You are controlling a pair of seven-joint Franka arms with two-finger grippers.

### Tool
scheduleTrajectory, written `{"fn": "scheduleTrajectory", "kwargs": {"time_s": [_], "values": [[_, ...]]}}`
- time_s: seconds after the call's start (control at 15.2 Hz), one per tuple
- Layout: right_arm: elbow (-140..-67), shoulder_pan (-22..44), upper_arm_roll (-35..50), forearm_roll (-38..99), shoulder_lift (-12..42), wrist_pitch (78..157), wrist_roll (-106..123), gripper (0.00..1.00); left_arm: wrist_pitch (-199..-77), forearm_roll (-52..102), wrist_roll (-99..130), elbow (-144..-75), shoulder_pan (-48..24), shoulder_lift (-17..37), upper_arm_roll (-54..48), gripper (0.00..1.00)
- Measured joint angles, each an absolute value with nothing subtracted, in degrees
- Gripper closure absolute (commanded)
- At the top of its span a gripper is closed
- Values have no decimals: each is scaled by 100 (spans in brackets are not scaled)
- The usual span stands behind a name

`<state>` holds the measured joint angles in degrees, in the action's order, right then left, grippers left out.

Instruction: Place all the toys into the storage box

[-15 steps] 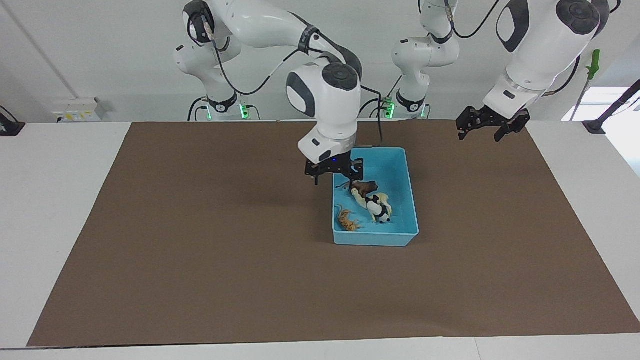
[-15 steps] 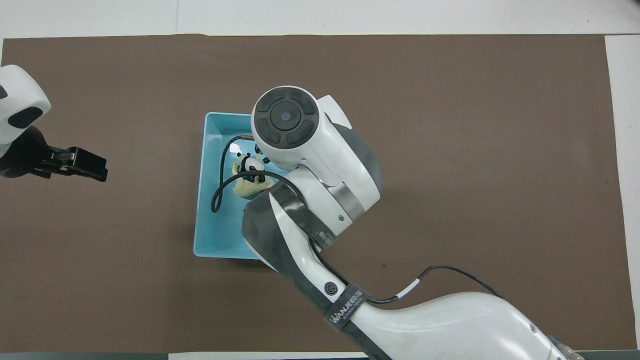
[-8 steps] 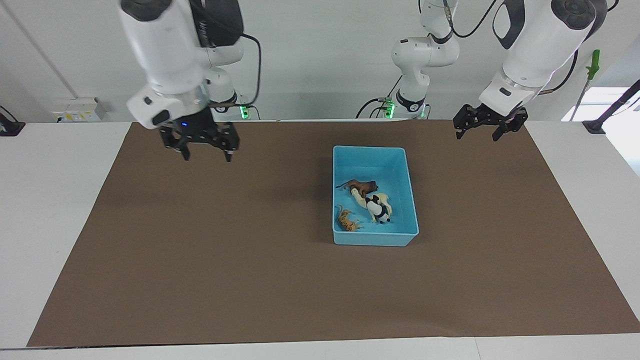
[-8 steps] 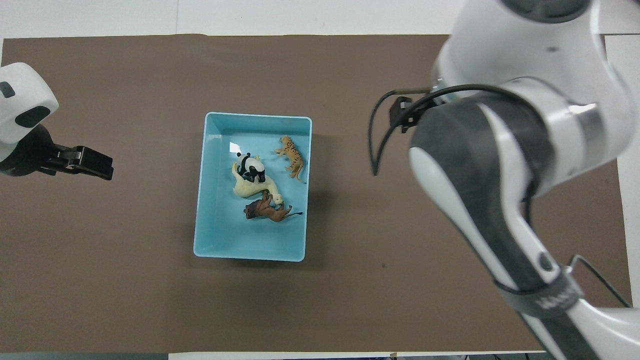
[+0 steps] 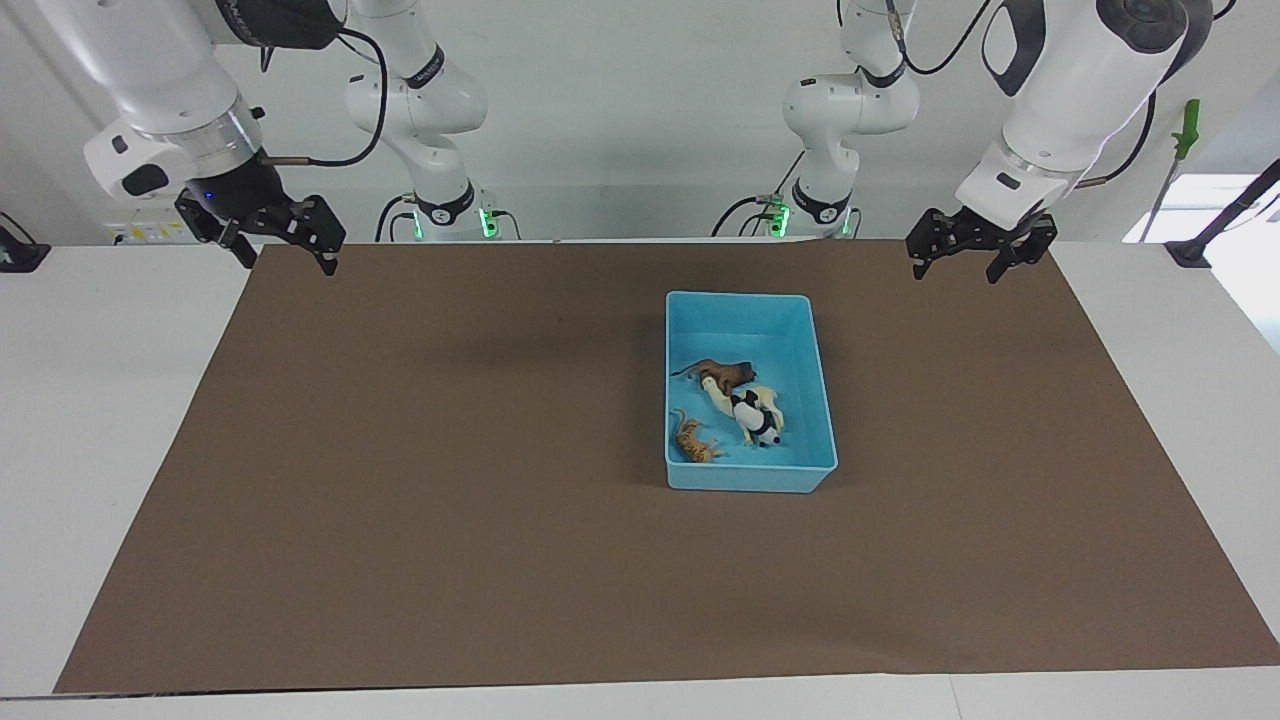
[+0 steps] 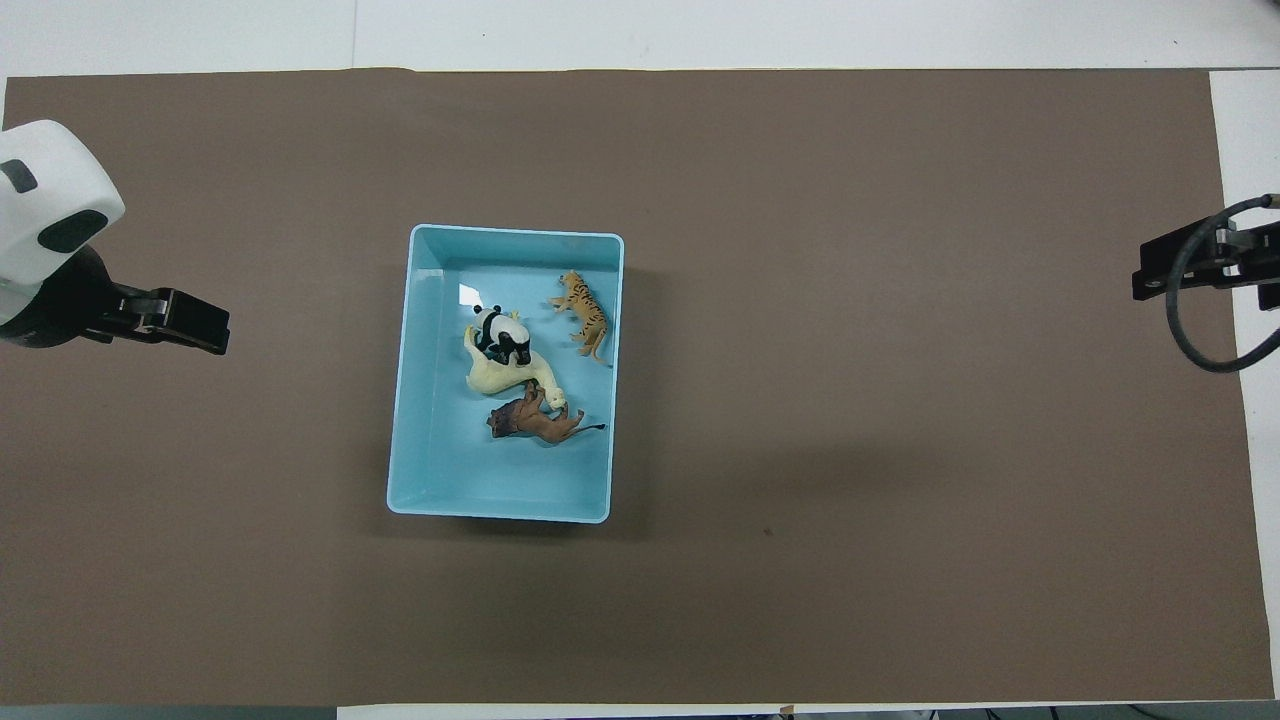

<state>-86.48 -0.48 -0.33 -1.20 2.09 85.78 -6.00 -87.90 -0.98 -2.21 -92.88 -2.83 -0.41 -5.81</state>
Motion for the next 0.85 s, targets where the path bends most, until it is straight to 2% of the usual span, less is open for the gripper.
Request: {"fn": "scheduleTrajectory", "kwargs": {"time_s": [0.2,0.33,0.59,0.85], "values": [[-9685,-43,-1,108,-182,9346,-405,0,-8799,-98,-215,-9288,-337,-23,-581,0],[-9987,-45,0,134,-358,9483,-335,0,-8804,-98,-215,-9288,-334,-22,-547,0],[-9995,-114,-6,137,-449,9448,-269,0,-8812,-98,-215,-9288,-333,-20,-522,0],[-9550,-130,-24,136,-228,9031,-253,0,-8825,-98,-215,-9288,-333,-20,-522,0]]}}
